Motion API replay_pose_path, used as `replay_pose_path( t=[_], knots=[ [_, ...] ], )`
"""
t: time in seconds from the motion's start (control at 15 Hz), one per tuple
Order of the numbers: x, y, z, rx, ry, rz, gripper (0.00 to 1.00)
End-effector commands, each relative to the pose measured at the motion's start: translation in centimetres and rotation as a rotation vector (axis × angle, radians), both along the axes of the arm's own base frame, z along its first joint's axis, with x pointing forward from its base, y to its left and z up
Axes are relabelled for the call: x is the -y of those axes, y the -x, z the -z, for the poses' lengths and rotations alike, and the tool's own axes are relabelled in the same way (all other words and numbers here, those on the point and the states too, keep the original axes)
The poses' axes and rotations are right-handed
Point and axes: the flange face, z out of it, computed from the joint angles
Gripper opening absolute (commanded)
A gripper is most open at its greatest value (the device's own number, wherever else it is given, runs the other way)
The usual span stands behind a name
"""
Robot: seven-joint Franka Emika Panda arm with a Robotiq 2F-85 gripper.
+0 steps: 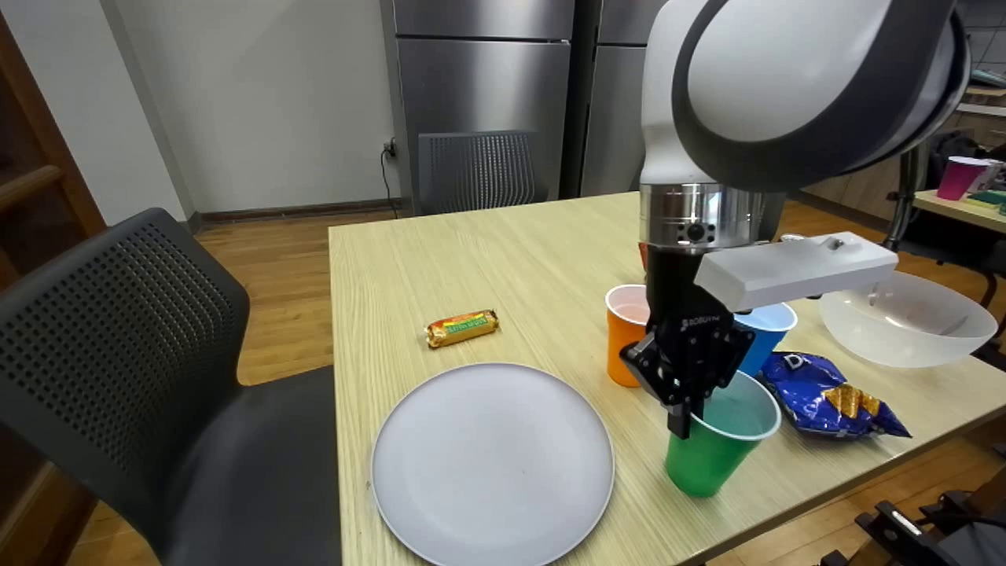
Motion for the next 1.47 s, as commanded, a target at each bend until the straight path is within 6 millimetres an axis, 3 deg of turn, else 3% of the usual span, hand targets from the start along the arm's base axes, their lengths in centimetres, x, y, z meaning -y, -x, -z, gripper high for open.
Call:
replay_pose_path(
  t=[0.0, 1.0, 1.4],
  knots=[
    [-0.2, -0.4, -0.4, -0.002, 0.02, 0.013, 0.0],
    [-2.3, -0.6, -4.8, 0.098, 0.019, -0.056, 0.01],
    [-4.6, -1.6, -6.4, 0.145, 0.032, -0.127, 0.01]
  ],
)
